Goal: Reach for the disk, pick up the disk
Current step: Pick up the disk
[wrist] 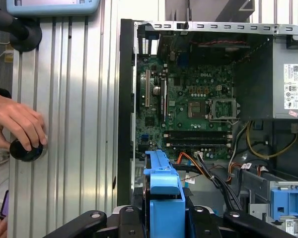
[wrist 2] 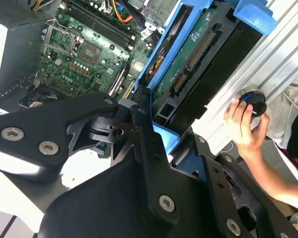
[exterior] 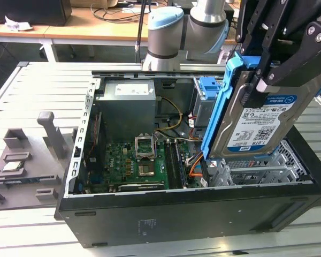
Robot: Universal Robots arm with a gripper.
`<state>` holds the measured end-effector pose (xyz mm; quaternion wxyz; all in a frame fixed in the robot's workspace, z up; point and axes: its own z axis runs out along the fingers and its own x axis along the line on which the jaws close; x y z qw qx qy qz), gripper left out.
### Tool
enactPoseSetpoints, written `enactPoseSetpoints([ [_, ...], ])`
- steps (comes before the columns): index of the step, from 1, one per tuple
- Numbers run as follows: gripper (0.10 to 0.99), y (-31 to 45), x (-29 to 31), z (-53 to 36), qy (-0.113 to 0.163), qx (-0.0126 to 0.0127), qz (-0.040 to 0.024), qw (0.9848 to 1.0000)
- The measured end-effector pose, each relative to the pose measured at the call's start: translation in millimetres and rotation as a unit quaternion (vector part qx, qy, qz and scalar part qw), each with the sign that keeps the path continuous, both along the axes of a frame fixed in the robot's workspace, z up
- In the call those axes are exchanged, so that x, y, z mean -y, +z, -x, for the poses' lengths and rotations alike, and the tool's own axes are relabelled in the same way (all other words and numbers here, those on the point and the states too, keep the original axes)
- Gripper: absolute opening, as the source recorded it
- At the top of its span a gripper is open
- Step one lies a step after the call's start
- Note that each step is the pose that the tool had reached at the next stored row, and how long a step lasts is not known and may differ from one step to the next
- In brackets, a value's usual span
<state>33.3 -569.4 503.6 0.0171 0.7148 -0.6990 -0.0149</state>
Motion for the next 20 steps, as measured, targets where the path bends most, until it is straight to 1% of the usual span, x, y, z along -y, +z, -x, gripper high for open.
enactPoseSetpoints([
  [10,0.369,-2.6,-0.2,-8.7,0.000,0.0000,0.0000,1.0000],
  [12,0.369,-4.0,-0.3,-12.0,0.000,0.0000,0.0000,1.0000],
  [17,0.369,-6.4,-0.5,-15.0,0.000,0.0000,-0.0001,1.0000],
  [20,0.369,-10.1,-1.3,-19.1,0.000,0.0000,0.0000,1.0000],
])
